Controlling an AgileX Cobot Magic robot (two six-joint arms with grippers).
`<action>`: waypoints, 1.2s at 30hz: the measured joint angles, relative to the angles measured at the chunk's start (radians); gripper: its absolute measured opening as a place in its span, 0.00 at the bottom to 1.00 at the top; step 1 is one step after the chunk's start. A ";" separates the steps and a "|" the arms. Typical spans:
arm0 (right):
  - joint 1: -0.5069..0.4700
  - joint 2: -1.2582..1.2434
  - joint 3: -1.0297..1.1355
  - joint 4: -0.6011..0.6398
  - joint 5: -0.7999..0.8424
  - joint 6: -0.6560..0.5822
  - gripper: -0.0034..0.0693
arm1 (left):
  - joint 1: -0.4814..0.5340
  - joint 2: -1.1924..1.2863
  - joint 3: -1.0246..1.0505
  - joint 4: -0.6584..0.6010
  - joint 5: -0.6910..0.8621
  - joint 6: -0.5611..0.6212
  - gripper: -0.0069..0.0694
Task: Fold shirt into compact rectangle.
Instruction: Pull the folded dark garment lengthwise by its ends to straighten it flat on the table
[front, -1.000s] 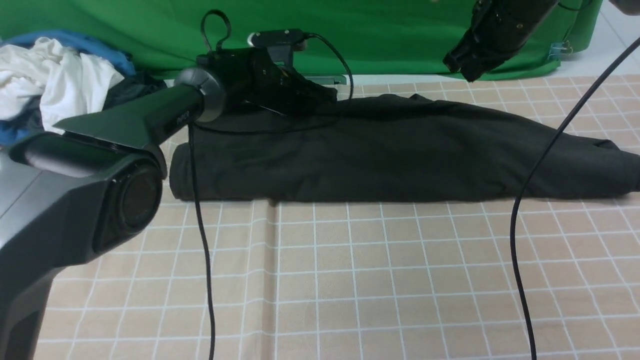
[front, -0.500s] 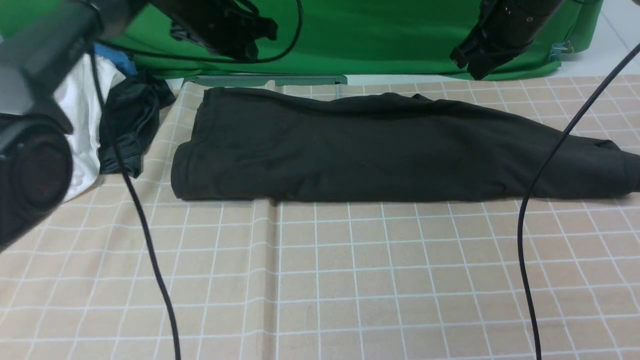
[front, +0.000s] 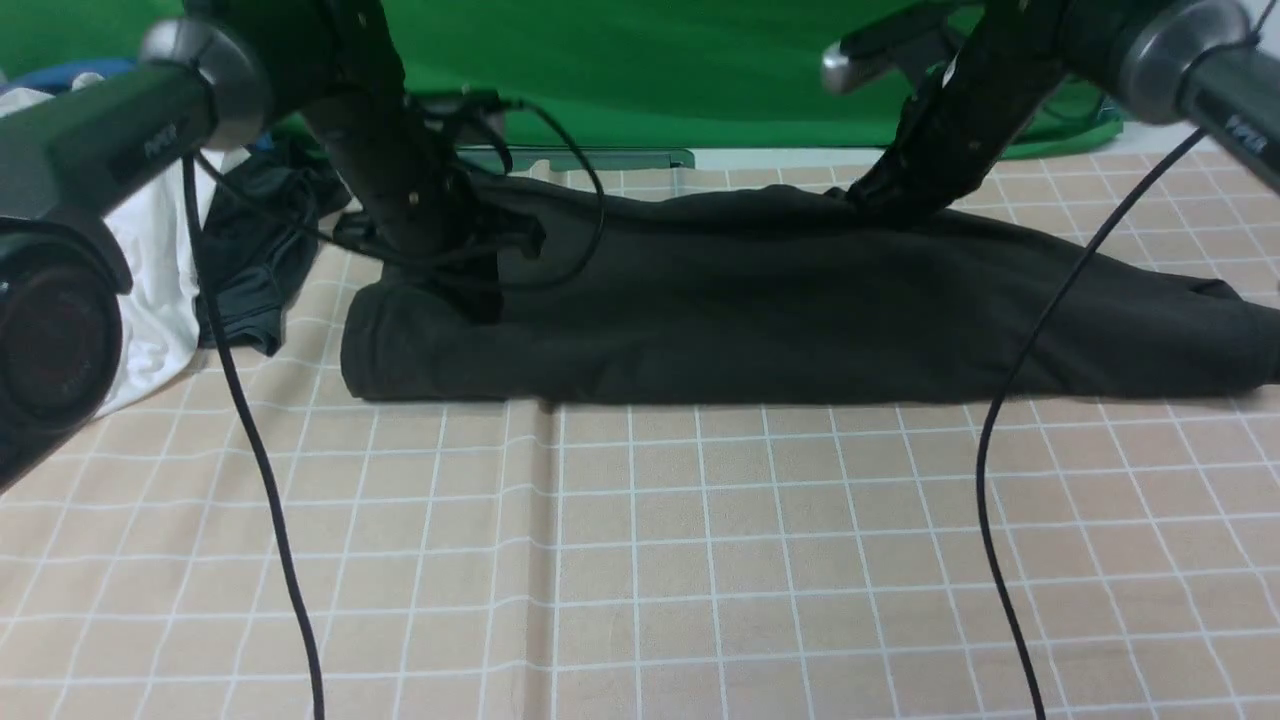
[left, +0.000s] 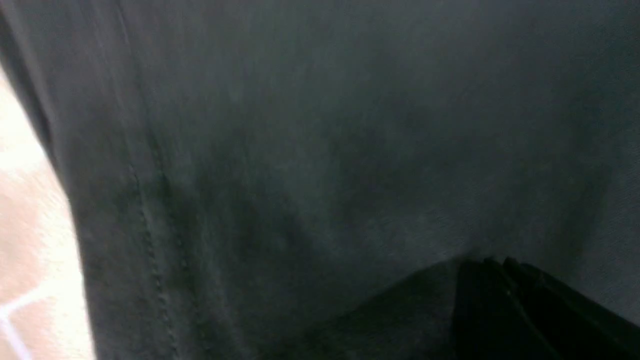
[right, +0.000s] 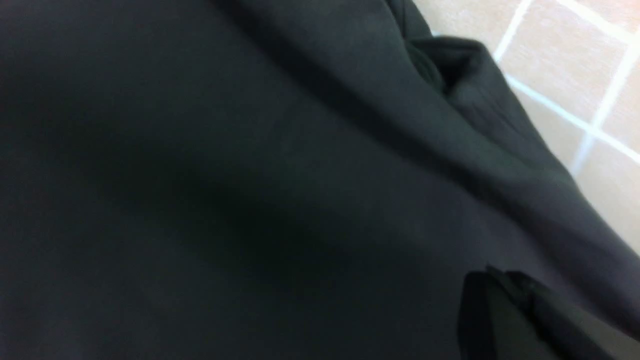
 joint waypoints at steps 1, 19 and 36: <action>0.000 0.019 0.000 0.000 -0.029 0.000 0.10 | 0.000 0.000 0.015 0.000 -0.012 0.000 0.12; -0.132 0.060 -0.235 -0.005 0.148 0.033 0.10 | -0.008 -0.083 0.094 0.004 -0.035 0.001 0.12; -0.414 -0.318 0.240 0.013 0.236 0.108 0.26 | -0.009 -0.289 0.484 -0.038 -0.247 0.030 0.12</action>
